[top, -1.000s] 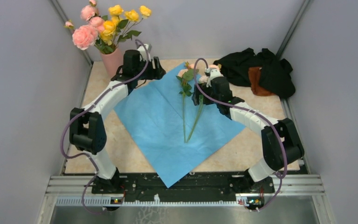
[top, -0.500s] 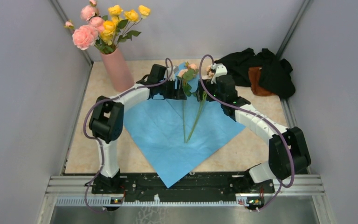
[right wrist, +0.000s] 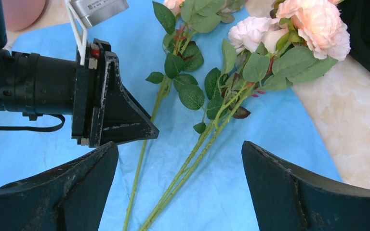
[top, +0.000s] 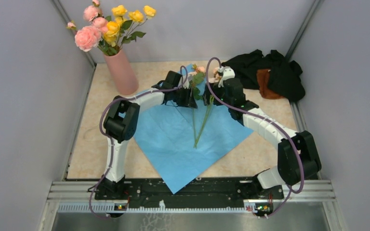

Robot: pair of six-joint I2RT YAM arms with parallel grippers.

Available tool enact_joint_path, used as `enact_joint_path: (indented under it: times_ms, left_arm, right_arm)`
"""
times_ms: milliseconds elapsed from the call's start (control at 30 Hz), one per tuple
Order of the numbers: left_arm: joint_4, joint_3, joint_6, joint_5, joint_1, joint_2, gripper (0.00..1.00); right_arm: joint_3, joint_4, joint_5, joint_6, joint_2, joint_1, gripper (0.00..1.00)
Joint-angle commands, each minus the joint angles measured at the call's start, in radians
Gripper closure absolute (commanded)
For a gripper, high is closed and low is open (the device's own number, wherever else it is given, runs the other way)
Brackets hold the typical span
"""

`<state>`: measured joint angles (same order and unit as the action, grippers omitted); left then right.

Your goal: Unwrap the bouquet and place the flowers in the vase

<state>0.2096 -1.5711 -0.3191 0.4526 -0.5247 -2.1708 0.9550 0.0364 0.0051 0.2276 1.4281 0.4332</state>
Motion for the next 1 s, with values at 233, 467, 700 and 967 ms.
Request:
enact_joint_path:
  times_ms: [233, 467, 700, 967]
  left_arm:
    - [0.024, -0.056, -0.003, -0.019, -0.01, -0.028, 0.5]
    - [0.024, -0.061, -0.006, -0.021, -0.013, -0.06, 0.47]
    - [-0.004, -0.058, -0.02, 0.001, -0.017, -0.066, 0.68]
    - [-0.037, -0.015, 0.001, -0.003, -0.02, 0.035, 1.0]
  right_arm:
    - [-0.004, 0.048, -0.002, -0.01, -0.031, -0.017, 0.02]
    - [-0.006, 0.049, -0.002, -0.01, -0.028, -0.017, 0.01]
    - [-0.009, 0.053, -0.002, -0.01, -0.026, -0.019, 0.02]
    - [-0.013, 0.058, -0.026, -0.009, -0.016, -0.019, 0.02]
